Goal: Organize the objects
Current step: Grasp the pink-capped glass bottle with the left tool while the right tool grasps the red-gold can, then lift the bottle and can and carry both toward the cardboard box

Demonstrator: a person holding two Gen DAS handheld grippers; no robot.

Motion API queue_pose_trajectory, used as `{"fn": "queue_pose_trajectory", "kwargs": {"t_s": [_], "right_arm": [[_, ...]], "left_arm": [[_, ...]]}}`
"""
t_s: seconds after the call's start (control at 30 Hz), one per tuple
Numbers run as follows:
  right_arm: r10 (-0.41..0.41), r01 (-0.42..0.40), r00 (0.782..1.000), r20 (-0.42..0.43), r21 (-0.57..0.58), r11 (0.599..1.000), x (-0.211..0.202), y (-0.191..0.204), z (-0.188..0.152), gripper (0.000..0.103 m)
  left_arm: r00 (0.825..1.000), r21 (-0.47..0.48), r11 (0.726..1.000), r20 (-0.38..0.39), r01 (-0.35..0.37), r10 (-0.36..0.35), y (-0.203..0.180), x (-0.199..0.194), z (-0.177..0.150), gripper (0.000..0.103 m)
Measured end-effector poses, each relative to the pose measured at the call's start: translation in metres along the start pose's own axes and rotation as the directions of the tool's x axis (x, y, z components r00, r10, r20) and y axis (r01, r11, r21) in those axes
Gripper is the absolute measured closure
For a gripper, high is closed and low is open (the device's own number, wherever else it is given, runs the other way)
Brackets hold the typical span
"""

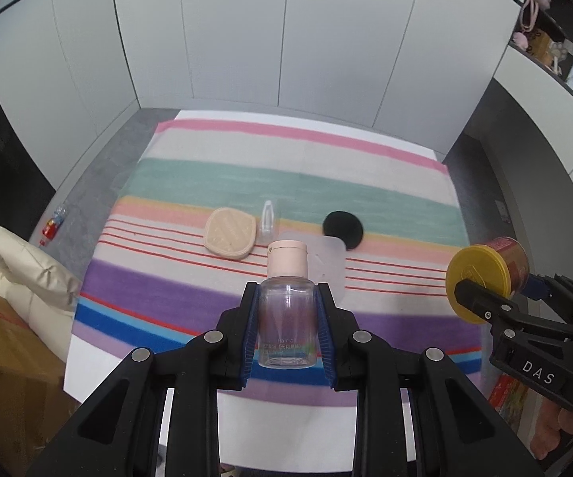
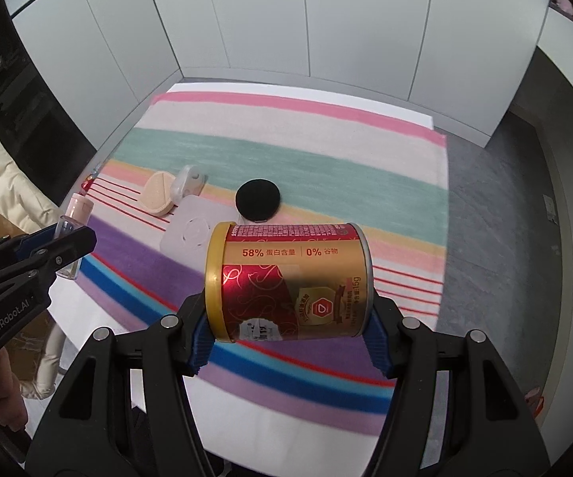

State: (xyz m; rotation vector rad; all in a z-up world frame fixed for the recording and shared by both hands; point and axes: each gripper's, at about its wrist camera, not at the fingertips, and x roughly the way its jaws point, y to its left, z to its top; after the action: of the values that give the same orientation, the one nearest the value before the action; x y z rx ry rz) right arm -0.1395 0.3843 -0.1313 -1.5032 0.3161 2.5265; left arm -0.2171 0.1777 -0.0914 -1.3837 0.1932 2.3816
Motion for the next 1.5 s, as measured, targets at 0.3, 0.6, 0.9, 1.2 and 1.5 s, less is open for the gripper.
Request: {"fn": "queue_pose_trajectory", "kwargs": {"t_s": [0.3, 0.6, 0.9, 1.2, 1.5], "right_arm": [[-0.033, 0.032, 0.999, 0.019, 0.038, 0.999, -0.046, -0.011, -0.022, 0.039], [-0.034, 0.031, 0.998, 0.05, 0.065, 0.997, -0.089, -0.015, -0.052, 0.039], [-0.036, 0.033, 0.995, 0.094, 0.04, 0.999, -0.119, -0.008, -0.066, 0.039], [-0.025, 0.026, 0.987, 0.159, -0.004, 1.0, -0.145, -0.007, -0.066, 0.039], [-0.002, 0.014, 0.985, 0.175, -0.067, 0.998, -0.15, 0.015, -0.062, 0.039]], "left_arm": [[0.999, 0.047, 0.999, 0.035, 0.024, -0.026, -0.022, -0.043, -0.019, 0.076], [0.996, 0.068, 0.996, 0.066, 0.056, -0.061, -0.035, -0.075, -0.041, 0.076], [0.989, 0.027, 0.992, 0.08, 0.123, -0.125, -0.026, -0.094, -0.056, 0.076], [0.979, 0.022, 0.991, 0.155, 0.131, -0.133, -0.018, -0.115, -0.046, 0.076], [0.978, 0.05, 0.99, 0.158, 0.133, -0.14, -0.019, -0.114, -0.055, 0.076]]}}
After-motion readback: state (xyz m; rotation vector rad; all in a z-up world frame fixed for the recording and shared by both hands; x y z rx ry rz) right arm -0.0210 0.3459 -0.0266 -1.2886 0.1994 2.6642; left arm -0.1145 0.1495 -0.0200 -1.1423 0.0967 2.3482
